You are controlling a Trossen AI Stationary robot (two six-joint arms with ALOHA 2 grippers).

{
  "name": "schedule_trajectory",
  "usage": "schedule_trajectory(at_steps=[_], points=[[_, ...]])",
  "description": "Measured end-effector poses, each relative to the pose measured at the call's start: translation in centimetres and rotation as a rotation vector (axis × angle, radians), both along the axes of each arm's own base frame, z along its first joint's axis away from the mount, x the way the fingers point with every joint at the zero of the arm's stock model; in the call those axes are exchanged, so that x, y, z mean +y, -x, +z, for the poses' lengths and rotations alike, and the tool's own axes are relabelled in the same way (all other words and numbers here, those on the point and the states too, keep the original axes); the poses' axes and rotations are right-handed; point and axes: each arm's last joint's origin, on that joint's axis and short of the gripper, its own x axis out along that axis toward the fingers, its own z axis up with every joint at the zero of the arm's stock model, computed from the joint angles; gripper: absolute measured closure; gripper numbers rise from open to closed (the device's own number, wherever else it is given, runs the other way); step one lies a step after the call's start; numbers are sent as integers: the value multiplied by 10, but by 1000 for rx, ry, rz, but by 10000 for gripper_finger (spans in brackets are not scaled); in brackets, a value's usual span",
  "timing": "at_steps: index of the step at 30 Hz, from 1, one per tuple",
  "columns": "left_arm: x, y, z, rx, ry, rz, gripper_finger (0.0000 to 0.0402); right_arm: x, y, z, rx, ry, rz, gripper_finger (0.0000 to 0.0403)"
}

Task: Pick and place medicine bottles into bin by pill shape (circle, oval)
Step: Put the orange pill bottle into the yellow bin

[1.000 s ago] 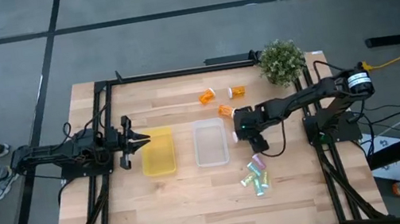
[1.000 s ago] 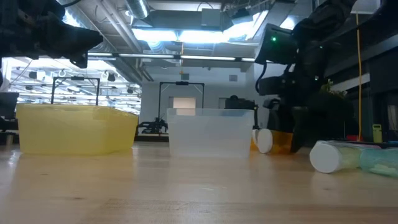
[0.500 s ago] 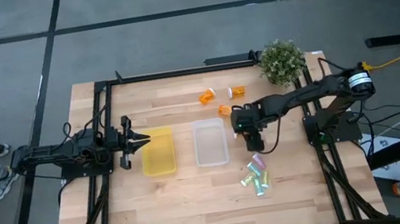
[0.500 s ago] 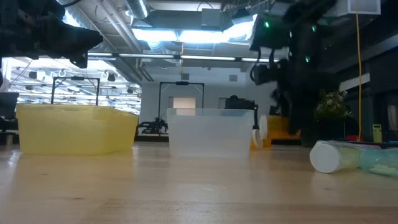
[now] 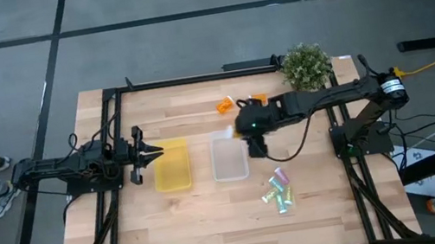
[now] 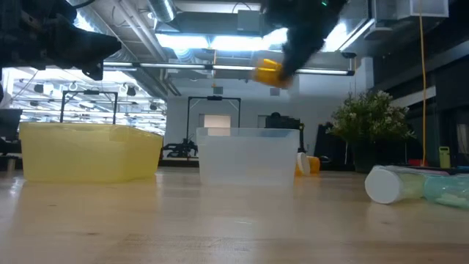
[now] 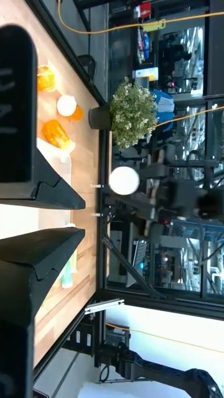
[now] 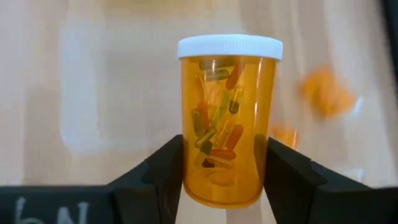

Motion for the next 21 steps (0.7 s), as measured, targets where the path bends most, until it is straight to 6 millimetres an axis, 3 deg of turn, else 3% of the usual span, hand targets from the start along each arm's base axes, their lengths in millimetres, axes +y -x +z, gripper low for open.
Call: schedule_trajectory(at_steps=[4, 8, 14, 21], points=[[0, 0, 0, 0, 0, 0, 351, 1, -17, 7, -196, -22, 28, 220], [0, 0, 0, 0, 0, 0, 351, 4, -36, -2, -296, -63, 34, 220], [0, 0, 0, 0, 0, 0, 351, 17, -71, -38, -315, -126, 115, 220], [0, 0, 0, 0, 0, 0, 351, 23, -127, -64, -320, -123, 124, 219]])
